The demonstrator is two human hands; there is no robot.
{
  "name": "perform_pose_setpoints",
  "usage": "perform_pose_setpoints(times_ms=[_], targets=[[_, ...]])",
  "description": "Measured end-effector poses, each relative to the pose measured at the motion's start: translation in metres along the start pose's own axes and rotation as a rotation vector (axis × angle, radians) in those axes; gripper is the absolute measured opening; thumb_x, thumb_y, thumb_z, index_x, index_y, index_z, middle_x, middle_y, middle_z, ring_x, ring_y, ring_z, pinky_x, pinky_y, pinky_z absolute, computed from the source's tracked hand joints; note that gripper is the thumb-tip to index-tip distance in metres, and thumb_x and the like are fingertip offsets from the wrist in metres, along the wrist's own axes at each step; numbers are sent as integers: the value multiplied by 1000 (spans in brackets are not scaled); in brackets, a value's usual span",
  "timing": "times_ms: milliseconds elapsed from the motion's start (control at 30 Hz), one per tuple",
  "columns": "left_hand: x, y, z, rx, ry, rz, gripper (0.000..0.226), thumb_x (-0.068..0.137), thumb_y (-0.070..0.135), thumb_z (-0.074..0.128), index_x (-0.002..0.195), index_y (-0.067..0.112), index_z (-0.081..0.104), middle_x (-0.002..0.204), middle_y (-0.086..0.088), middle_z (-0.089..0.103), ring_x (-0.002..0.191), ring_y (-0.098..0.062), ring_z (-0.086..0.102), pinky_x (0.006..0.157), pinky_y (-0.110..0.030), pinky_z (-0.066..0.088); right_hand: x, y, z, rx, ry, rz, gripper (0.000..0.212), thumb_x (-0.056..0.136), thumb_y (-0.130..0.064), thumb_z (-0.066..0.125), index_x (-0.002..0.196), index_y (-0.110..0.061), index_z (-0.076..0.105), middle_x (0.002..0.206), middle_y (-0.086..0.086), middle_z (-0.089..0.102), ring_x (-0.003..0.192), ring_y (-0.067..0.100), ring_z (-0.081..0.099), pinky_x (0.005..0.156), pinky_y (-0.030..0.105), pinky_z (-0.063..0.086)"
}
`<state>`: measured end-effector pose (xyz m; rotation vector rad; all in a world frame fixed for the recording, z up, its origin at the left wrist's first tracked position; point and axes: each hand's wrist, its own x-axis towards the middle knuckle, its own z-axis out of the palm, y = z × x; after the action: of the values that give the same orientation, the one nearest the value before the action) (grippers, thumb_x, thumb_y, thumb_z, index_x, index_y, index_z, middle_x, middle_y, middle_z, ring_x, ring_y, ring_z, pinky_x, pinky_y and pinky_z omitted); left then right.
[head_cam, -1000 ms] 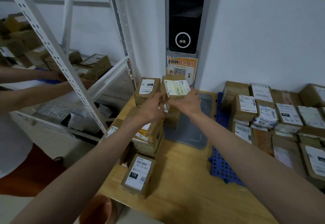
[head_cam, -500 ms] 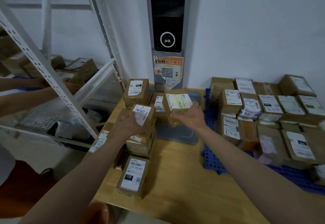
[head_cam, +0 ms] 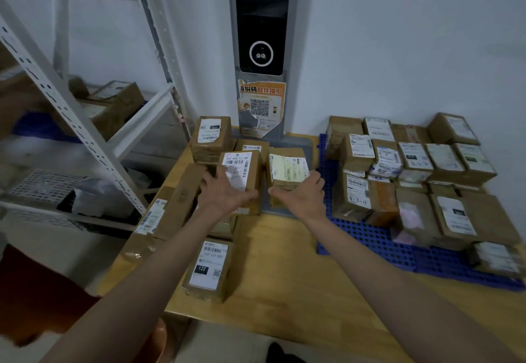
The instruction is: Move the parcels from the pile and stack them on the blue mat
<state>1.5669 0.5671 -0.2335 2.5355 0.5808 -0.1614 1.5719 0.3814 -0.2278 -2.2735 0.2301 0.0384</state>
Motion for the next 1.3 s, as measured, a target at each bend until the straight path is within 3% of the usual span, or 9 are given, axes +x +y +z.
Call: perform_pose_setpoints(times_ms=[167, 333, 700, 1167, 1300], targets=[[-22, 23, 22, -16, -46, 54, 118, 51, 76, 69, 145, 28, 15, 143, -13, 25, 130, -38, 34, 96, -48, 40, -15, 24, -17, 14, 82, 60, 106, 57, -62, 81, 132, -9, 26, 131, 8, 31, 121, 31, 39, 89, 42, 43], [-39, 48, 48, 5, -106, 140, 125, 44, 81, 65, 146, 32, 13, 144, -14, 25, 133, -40, 31, 99, -53, 39, -29, 61, -51, 40, 139, 121, 109, 60, -58, 82, 138, -10, 22, 136, 8, 30, 129, 29, 35, 97, 44, 44], [-86, 127, 114, 74, -198, 289, 122, 35, 86, 58, 138, 32, 22, 134, -8, 31, 126, -35, 39, 89, -46, 43, -48, 152, -130, 49, 230, 270, 110, 62, -55, 83, 140, -8, 22, 140, 11, 28, 131, 32, 34, 100, 51, 43], [-138, 167, 200, 151, -236, 206, 115, 48, 73, 71, 143, 30, 21, 138, -10, 30, 125, -36, 38, 85, -45, 44, -44, 279, -207, 32, 36, 290, 102, 64, -41, 85, 138, -6, 23, 132, 11, 30, 123, 27, 32, 102, 47, 42], [-143, 163, 212, 166, -251, 197, 114, 54, 66, 75, 146, 30, 17, 138, -9, 27, 126, -35, 36, 91, -47, 43, -38, 299, -212, -2, -53, 268, 98, 68, -40, 83, 138, -6, 23, 131, 12, 29, 125, 28, 28, 102, 45, 42]])
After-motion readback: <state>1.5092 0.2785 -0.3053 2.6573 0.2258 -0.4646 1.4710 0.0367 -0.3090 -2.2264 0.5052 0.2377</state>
